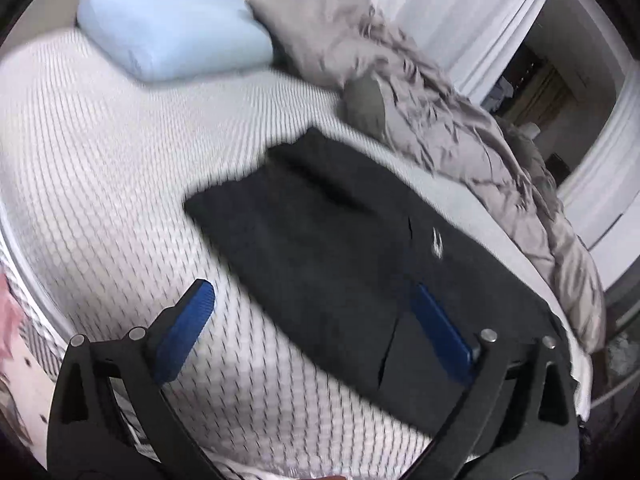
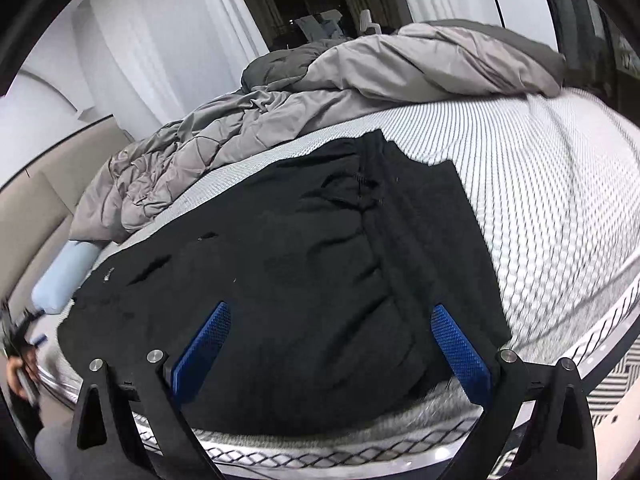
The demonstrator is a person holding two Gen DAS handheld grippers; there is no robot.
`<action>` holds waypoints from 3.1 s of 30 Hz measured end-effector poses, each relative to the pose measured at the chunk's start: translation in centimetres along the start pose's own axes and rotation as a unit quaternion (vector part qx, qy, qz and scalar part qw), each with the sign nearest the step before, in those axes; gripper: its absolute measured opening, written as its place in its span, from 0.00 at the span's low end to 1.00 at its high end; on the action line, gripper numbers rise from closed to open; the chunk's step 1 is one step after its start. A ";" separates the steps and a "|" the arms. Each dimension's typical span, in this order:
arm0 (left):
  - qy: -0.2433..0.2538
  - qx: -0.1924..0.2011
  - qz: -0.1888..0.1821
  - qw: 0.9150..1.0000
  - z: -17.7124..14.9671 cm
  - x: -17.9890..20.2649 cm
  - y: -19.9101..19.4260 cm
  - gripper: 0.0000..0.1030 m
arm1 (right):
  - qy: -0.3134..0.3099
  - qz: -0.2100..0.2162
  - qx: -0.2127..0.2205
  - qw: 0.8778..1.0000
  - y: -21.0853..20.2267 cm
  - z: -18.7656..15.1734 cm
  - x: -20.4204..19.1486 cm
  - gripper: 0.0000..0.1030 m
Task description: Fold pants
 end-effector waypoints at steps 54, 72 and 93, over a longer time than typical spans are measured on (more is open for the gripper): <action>-0.066 -0.018 0.062 0.996 0.9 -4.3 2.6 0.17 | 0.127 -0.021 0.031 0.991 0.4 -0.3 10.3 0.30; -0.128 -0.069 0.027 0.989 7.9 3.3 15.5 0.63 | 0.070 -0.041 0.107 0.991 -5.4 2.7 5.9 0.86; -0.138 -0.080 0.008 0.987 9.2 3.0 17.8 0.03 | 0.064 -0.036 0.079 0.994 -3.2 1.0 4.5 0.86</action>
Point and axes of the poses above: each gripper's, at about its wrist camera, not at the fingertips, and y roughly the way its jaws point, x to its right, z to its top, the point moved 5 cm from there along y, roughly the way its jaws point, and after that the axes turned 9 degrees about -y, right-handed, at the moved point
